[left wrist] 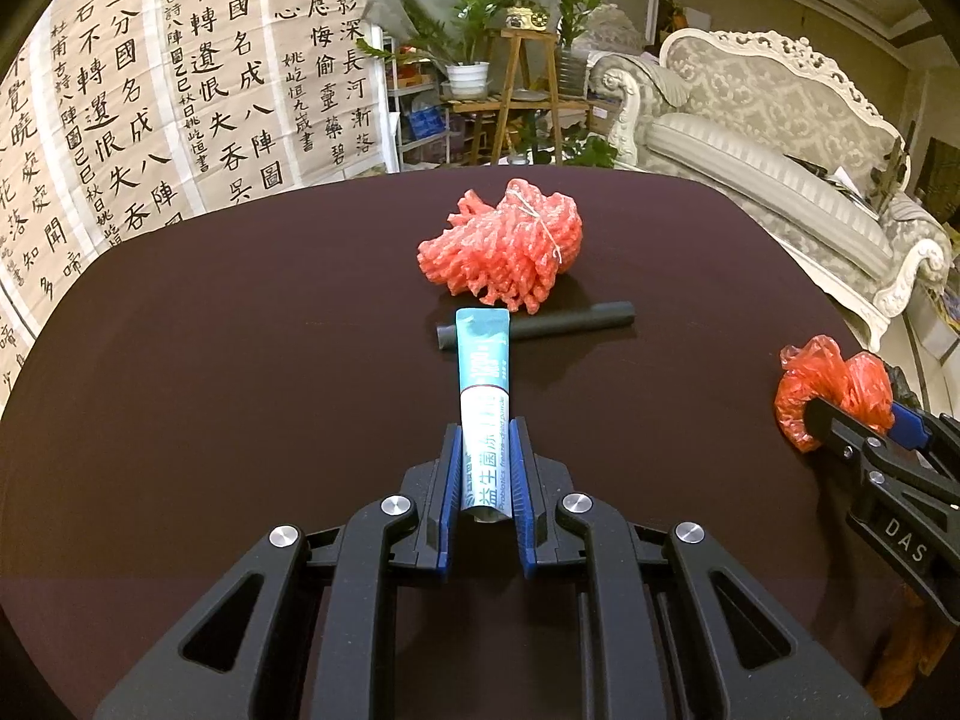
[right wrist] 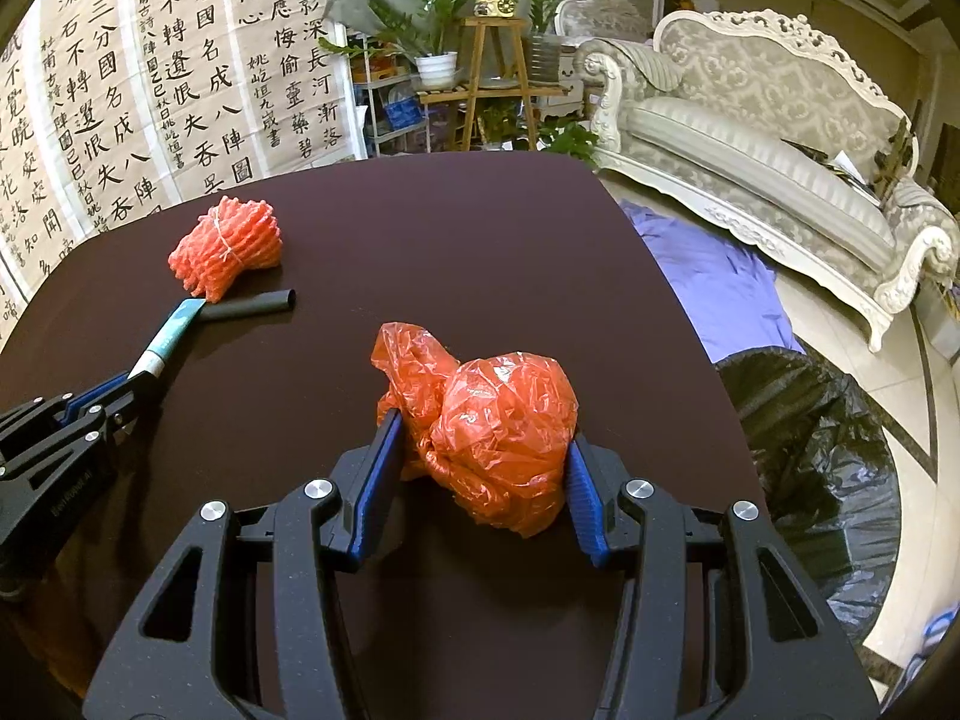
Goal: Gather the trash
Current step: 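Carry the red bag over the bin with the right tool while the left tool carries the tube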
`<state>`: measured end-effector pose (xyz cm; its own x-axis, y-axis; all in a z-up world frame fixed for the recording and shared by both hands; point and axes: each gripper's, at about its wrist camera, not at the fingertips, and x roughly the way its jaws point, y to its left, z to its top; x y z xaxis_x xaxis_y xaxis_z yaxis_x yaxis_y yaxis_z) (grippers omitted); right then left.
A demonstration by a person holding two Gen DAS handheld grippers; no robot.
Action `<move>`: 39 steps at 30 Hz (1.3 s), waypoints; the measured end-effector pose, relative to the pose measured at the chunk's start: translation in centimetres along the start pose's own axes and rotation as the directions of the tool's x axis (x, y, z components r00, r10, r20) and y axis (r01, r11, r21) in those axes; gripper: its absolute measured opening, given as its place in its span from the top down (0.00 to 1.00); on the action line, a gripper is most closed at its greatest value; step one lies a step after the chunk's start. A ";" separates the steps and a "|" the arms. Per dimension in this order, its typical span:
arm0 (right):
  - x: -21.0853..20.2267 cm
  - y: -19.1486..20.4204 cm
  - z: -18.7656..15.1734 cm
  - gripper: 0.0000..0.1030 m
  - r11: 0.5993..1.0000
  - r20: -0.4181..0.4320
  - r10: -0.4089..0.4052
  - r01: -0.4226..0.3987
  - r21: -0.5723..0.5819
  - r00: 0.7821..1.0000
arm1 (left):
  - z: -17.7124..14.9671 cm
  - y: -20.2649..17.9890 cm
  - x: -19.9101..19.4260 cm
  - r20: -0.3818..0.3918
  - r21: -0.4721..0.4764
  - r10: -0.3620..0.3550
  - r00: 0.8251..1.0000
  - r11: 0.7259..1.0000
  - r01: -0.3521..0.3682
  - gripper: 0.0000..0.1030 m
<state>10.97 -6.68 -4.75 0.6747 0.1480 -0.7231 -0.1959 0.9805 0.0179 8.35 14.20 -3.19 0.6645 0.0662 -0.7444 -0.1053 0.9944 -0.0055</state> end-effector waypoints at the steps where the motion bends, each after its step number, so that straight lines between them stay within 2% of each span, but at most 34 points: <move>1: 0.0 0.0 0.0 0.53 1.000 0.000 0.000 0.000 0.000 1.000 | 0.0 0.0 0.0 0.000 0.000 0.000 1.000 1.000 0.000 0.84; 12: -0.4 -0.6 -0.1 0.53 1.000 0.006 -0.004 0.004 0.008 1.000 | -0.1 -0.1 0.0 0.003 0.002 -0.003 1.000 1.000 0.003 0.84; 20: -1.2 -2.2 -0.4 0.53 0.999 0.024 -0.040 0.039 0.028 0.999 | -0.5 -2.0 -0.3 0.015 0.022 -0.020 1.000 1.000 0.019 0.84; 27: -2.8 -5.3 -1.3 0.53 0.993 0.048 -0.096 0.092 0.078 0.994 | -0.6 -4.6 -0.8 0.022 0.070 -0.067 0.998 0.995 0.065 0.84; 39: -4.9 -13.8 -2.7 0.53 0.955 0.066 -0.219 0.200 0.220 0.973 | -0.1 -11.3 -1.8 0.037 0.160 -0.170 0.985 0.974 0.162 0.84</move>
<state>8.43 -21.27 -3.32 0.7469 -0.0624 -0.6620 0.1044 0.9942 0.0241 8.22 2.85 -1.85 0.6996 -0.1006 -0.7075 0.1235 0.9922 -0.0190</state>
